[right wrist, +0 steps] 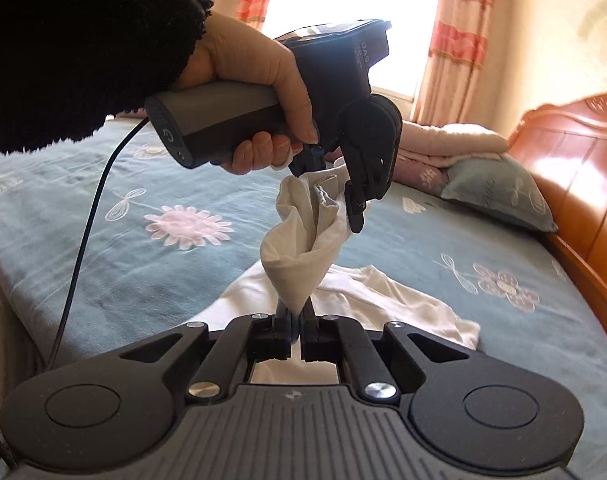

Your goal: Fold clothes

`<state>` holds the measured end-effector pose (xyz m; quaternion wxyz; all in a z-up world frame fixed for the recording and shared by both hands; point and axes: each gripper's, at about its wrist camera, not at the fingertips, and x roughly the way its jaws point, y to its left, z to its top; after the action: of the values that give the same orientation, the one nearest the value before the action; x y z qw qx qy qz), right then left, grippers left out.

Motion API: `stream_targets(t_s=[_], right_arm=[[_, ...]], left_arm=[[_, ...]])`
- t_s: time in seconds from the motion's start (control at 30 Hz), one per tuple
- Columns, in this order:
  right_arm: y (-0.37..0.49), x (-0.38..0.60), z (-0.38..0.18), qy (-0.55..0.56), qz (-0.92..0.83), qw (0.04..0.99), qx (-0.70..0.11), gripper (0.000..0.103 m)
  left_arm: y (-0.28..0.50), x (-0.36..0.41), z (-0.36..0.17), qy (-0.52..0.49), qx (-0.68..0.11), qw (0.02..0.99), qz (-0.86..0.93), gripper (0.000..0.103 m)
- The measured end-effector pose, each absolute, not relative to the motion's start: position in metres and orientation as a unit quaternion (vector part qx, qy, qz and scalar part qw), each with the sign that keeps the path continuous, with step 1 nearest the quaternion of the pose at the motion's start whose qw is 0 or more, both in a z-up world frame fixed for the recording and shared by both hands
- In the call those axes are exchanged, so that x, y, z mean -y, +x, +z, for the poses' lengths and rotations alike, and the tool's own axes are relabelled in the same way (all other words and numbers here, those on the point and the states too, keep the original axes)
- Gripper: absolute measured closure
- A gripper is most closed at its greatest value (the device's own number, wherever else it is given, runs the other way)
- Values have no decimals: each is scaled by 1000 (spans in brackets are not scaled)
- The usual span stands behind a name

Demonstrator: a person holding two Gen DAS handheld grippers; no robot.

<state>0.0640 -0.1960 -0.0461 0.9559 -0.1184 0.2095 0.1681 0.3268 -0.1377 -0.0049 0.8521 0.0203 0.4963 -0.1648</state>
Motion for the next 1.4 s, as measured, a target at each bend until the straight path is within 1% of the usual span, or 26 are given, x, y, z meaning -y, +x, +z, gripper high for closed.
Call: stream_targets(t_s=[0.13,0.27,0.47,0.73,0.97,1.07,1.1,1.13,1.17,1.2,1.23,1.27,1.33,1.4], right_arm=[[64,223,-49,-94,143,961,-215,96],[64,246,-53,-67,130,964,-224,96],[71,288,-63,16,117,961,-249,96],[80,330,-90,128,106,943,-288,96],[74,334,-92,143,108,941,-286,96],[75,337,-100,156,103,936,-299,96],[76,339,-103,163,102,932,-308,95],[77,340,-106,170,101,928,-317,92],[78,341,-109,175,101,925,-321,91],[78,342,-111,180,100,922,-326,90],[78,342,-113,185,100,920,-331,89],[79,343,-115,190,99,917,-336,89],[80,345,-120,200,98,911,-346,80],[78,350,-121,213,97,910,-344,77]], left_arm=[[330,171,-11,40,-502,848,-167,91],[332,206,-21,68,-513,838,-171,89],[333,247,-44,104,-523,828,-173,88],[334,274,-66,134,-528,822,-169,86],[331,287,-58,158,-511,827,-175,84],[331,296,-68,176,-508,825,-174,79],[331,299,-72,178,-507,825,-173,72],[331,301,-73,173,-506,827,-175,68],[330,301,-74,165,-504,829,-178,59],[330,300,-72,151,-505,829,-186,48],[330,297,-69,131,-506,829,-199,43],[330,294,-65,109,-507,828,-213,40],[328,283,-52,72,-501,828,-241,40],[321,267,-36,53,-477,835,-270,38]])
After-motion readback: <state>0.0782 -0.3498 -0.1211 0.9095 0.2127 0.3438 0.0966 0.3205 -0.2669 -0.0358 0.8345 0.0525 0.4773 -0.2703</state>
